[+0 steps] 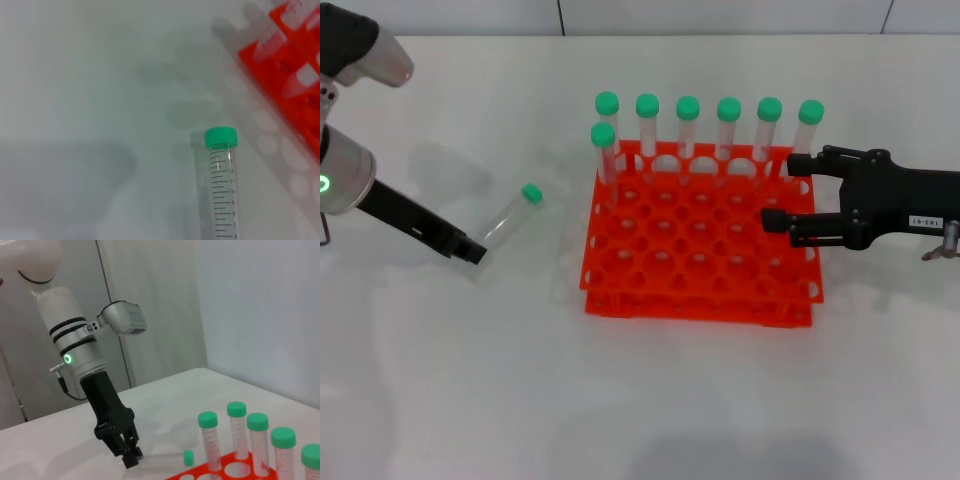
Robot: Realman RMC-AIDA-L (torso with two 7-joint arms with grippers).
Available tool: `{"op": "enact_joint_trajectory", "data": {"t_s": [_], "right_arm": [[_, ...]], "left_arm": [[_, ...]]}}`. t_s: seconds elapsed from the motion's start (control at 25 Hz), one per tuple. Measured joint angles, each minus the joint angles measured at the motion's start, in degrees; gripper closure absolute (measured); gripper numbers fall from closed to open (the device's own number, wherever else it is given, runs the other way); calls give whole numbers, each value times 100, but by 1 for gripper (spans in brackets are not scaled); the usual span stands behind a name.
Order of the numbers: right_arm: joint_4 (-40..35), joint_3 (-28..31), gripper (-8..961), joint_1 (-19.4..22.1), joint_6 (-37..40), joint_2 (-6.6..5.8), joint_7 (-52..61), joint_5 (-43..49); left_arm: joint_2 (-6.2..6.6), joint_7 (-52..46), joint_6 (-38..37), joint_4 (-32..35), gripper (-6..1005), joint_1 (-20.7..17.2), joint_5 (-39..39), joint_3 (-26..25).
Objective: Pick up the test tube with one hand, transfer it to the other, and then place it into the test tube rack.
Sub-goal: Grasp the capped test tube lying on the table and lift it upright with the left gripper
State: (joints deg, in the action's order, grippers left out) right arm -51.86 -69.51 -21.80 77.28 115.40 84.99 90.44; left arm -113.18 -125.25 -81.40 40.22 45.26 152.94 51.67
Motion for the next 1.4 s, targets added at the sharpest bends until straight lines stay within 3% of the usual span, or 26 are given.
{"op": "enact_joint_trajectory", "data": {"t_s": [0.32, 0.56, 0.76, 0.92, 1.0, 1.4], "right_arm": [[1, 17, 107, 6, -3, 0, -6, -25], [-11, 28, 108, 31, 3, 0, -70, -135], [-22, 27, 108, 21, 4, 0, -76, -145], [-27, 25, 109, -8, 10, 0, -133, -147], [-40, 25, 109, -8, 18, 0, -172, -149], [-73, 25, 110, -5, 24, 0, -375, -229]], "left_arm": [[14, 183, 43, 393, 800, -140, -354, -737], [66, 555, 92, 976, 799, -582, -1669, -873], [72, 1089, 232, 1022, 799, -704, -2710, -882], [-1, 1525, 337, 972, 799, -711, -3248, -867], [-95, 1942, 437, 765, 800, -648, -3721, -832], [-287, 3607, 529, -350, 800, -407, -4959, -818]]}}
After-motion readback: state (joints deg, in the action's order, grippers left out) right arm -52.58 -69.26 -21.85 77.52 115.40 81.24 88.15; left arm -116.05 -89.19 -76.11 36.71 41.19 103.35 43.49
